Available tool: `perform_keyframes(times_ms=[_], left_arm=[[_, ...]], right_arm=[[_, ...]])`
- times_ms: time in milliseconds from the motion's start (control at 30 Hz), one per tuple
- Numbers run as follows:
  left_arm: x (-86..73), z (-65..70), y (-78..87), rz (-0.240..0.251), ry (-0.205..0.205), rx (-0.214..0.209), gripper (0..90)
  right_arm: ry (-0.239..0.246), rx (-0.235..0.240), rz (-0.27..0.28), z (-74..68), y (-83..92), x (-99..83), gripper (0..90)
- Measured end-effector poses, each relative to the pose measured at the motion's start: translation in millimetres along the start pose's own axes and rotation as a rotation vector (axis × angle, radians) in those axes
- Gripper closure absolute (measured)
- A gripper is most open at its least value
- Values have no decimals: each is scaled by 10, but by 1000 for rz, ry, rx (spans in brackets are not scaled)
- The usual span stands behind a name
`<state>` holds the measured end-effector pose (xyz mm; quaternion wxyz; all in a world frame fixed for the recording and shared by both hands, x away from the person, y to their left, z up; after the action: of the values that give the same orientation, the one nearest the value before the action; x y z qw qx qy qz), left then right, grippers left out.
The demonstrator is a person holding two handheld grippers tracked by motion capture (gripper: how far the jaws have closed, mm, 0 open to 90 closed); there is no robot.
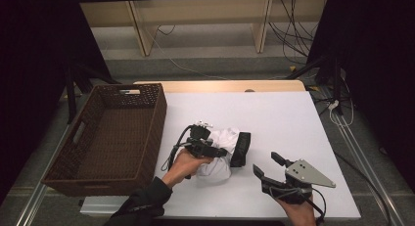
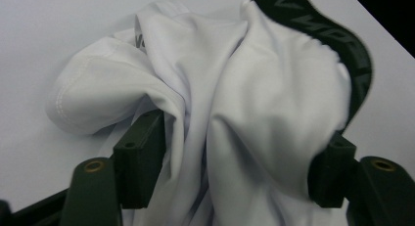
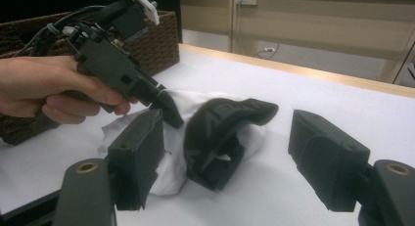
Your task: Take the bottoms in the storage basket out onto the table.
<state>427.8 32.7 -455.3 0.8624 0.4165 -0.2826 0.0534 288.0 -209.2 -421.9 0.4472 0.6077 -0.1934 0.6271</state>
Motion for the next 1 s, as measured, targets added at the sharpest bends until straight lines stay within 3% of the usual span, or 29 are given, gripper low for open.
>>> perform_keyframes(times_ms=[367,1000], left_arm=[[38,-6,77,25,12,-48,184],[84,-6,201,68,19,-59,160]], right_arm=[[1,0,1,-3,3,2,302],[0,2,1,-3,6,3,302]])
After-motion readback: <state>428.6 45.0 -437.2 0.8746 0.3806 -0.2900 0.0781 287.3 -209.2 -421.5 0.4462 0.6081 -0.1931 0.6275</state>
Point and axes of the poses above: each handheld gripper's, and its own axes: y roughly backward along the jaws, x roughly out of its top, z roughly to its right, the point moved 2 cm from there along -y, roughly forward along the jaws, and after that the axes turned 13 degrees about y, right-handed, at the moved point
